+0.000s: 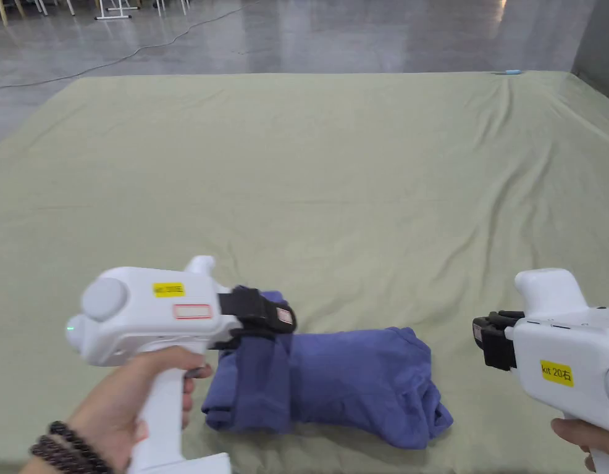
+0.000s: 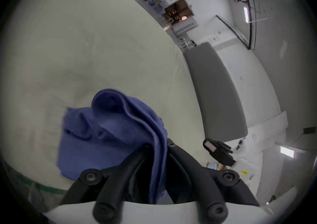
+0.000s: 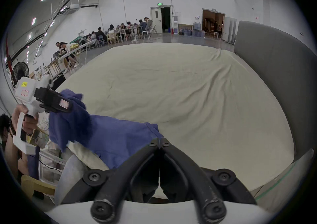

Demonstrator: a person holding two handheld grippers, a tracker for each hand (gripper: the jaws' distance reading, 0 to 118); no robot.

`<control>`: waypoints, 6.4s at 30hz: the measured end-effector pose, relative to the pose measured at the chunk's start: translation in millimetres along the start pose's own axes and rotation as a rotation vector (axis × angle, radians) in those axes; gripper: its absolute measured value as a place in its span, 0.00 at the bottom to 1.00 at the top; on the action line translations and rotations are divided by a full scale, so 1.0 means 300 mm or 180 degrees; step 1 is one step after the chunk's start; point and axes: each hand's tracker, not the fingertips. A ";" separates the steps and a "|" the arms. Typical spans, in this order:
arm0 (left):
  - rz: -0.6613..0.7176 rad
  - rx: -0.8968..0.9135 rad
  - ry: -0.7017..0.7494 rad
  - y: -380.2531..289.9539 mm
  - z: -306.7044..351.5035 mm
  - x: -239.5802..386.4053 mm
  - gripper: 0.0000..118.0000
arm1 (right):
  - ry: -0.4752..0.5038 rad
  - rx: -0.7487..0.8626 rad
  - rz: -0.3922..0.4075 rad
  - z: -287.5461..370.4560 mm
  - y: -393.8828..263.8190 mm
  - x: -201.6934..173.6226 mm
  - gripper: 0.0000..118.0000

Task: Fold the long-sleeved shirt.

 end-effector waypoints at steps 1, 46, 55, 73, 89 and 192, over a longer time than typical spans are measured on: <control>-0.0076 -0.0063 0.0090 -0.004 -0.060 0.016 0.00 | 0.0002 0.0005 -0.0008 0.005 -0.004 0.009 0.00; -0.1650 0.0592 0.1550 -0.323 -0.407 0.130 0.00 | 0.0107 -0.0059 -0.0158 0.020 -0.109 0.105 0.00; -0.1706 0.0412 0.1455 -0.395 -0.650 0.192 0.00 | -0.0012 -0.0101 -0.0265 0.037 -0.139 0.161 0.00; -0.1690 0.0949 0.1588 -0.134 -0.242 0.320 0.00 | 0.0504 -0.0022 -0.0263 -0.080 -0.028 0.037 0.00; -0.0914 0.0598 0.1042 -0.063 0.105 -0.008 0.15 | 0.1332 -0.0967 -0.1213 -0.542 -0.115 0.000 0.00; -0.2539 0.3425 0.1807 -0.149 0.145 0.447 0.00 | -0.0642 0.2403 -0.0018 0.225 0.273 -0.083 0.00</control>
